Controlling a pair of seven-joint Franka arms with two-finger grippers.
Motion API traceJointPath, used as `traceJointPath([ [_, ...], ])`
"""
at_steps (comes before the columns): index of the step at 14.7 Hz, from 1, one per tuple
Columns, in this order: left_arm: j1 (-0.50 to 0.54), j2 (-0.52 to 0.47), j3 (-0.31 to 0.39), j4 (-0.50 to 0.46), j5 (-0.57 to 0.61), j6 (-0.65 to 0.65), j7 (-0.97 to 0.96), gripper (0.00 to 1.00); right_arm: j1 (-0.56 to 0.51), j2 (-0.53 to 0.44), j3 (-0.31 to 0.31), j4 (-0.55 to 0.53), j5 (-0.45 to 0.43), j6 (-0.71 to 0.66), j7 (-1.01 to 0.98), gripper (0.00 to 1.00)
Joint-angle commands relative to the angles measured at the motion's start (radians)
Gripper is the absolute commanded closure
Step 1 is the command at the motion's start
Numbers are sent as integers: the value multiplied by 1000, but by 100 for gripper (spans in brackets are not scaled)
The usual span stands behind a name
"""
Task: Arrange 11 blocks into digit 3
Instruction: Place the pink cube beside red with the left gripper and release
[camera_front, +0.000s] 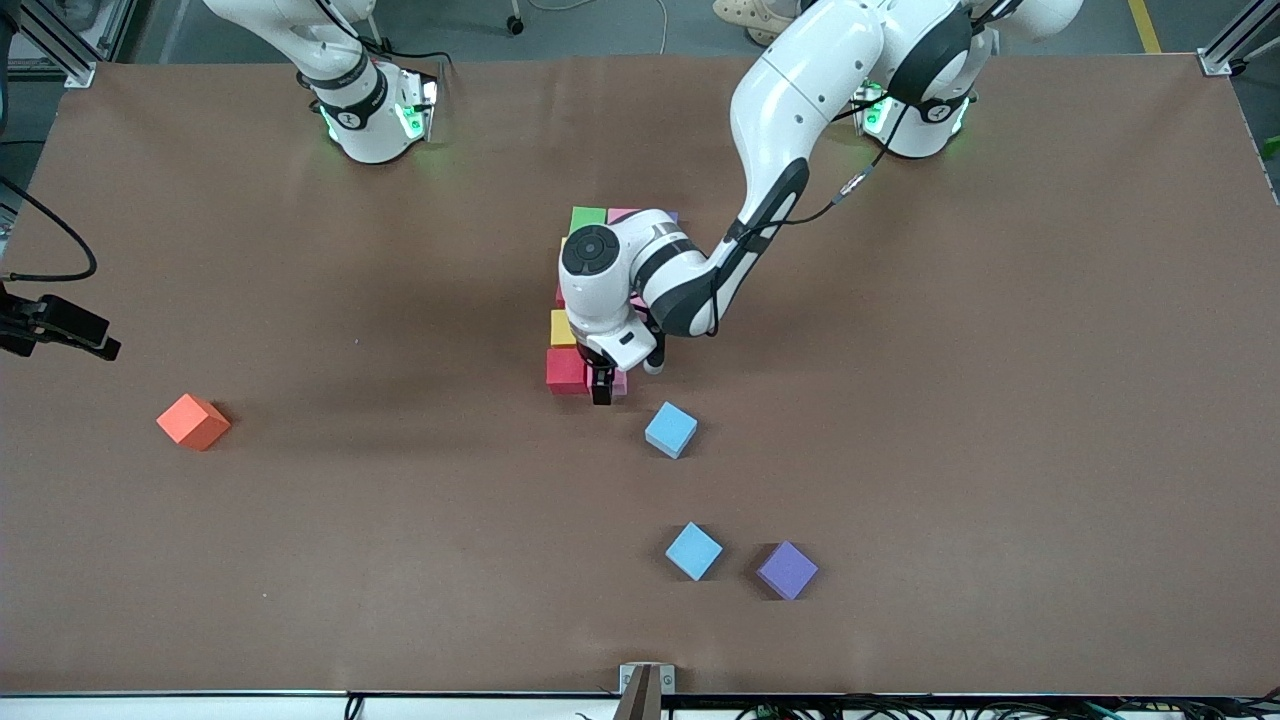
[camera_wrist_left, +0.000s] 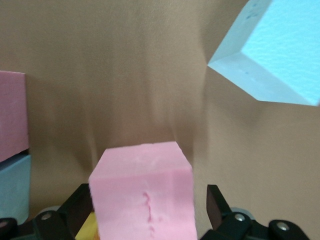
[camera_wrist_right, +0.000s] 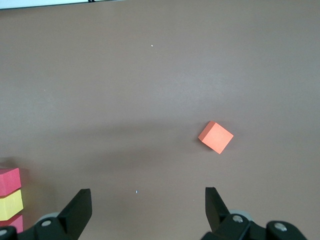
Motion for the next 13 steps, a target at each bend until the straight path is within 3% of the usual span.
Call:
traceJointPath([
  [1,-10,-59,8,-11,-2,-70,28,0,-8,-28,6,-27,-4,9,-12,0],
  [6,-4,-112,8,-12,0,-150,193,0,-8,-28,6,-13,-4,11,-12,0],
  [13,102,-122,13,-37,3,-151,797,0,-17,-28,7,4,-2,11,-12,0],
])
